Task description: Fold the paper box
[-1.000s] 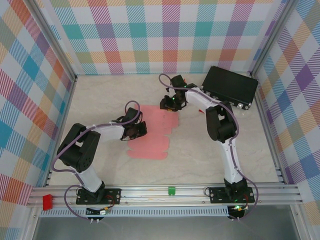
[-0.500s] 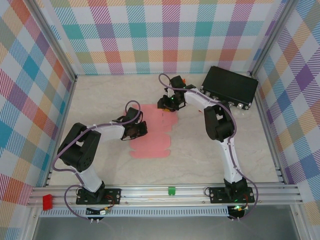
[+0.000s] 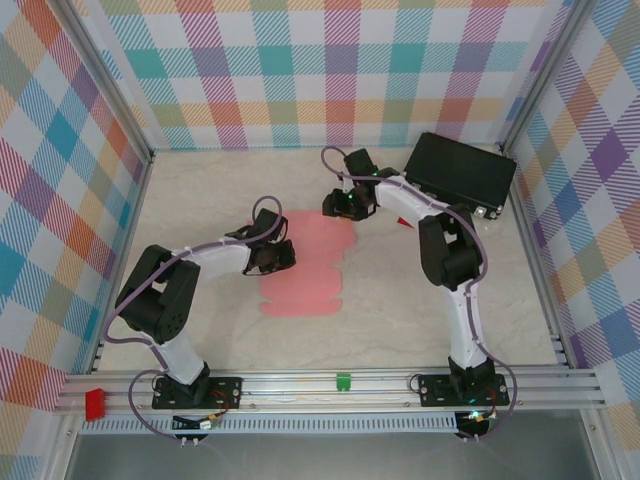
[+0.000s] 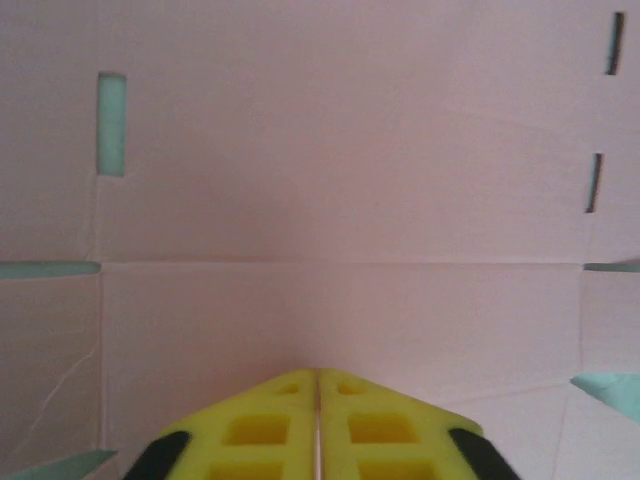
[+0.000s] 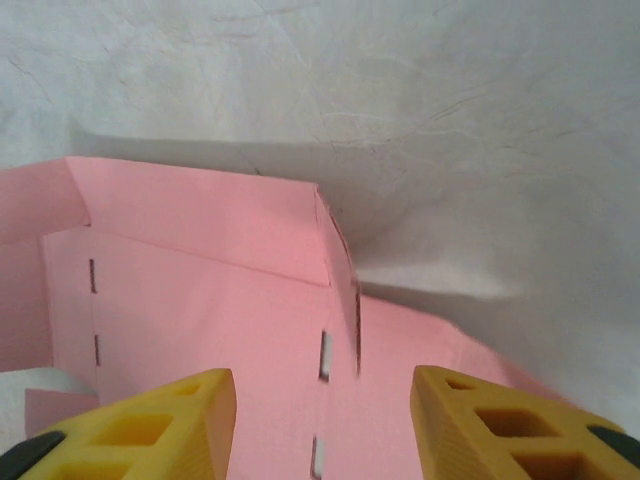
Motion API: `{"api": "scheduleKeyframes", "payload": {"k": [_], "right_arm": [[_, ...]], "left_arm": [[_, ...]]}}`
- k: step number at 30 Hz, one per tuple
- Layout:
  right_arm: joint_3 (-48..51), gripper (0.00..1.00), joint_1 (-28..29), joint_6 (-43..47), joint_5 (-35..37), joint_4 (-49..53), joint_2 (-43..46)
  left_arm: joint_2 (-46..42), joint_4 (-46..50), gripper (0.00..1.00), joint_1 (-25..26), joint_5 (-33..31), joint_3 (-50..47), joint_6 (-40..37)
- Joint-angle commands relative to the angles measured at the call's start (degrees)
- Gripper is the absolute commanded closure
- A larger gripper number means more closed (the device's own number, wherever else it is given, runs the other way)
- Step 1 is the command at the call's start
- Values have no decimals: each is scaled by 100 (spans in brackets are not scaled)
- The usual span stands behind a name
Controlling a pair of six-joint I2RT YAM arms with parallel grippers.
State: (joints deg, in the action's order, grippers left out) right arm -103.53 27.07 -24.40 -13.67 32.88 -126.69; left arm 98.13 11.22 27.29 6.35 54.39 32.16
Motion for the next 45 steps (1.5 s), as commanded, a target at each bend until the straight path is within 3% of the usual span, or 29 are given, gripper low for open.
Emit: {"api": "scheduleKeyframes", "payload": {"k": [1,7,10,15,22,33,45], "right_arm": [[259,50,52,240,263,89,623],[768,55,325,339,-114,5,883],[962,64,536,298,-293,-171,860],[1088,77,832,169,-434,-355,647],[1272,81,967,-54,-385,-536,348],[1405,83,976,-113,-276,-518,163],[1387,83,1024,-161,-285,-529,93]], "left_arm": [[-498,422,80,70,-133,364,-153],[-1113,985,62,49,-1041,290,-64],[-1309,1229,56,-61,-1500,41,92],[-1372,1048,50,-352,-1161,-427,34],[-1237,720,40,-520,-1020,-642,-136],[-551,-42,41,-810,-308,-511,-305],[-424,-46,55,-831,47,-285,-534]]}}
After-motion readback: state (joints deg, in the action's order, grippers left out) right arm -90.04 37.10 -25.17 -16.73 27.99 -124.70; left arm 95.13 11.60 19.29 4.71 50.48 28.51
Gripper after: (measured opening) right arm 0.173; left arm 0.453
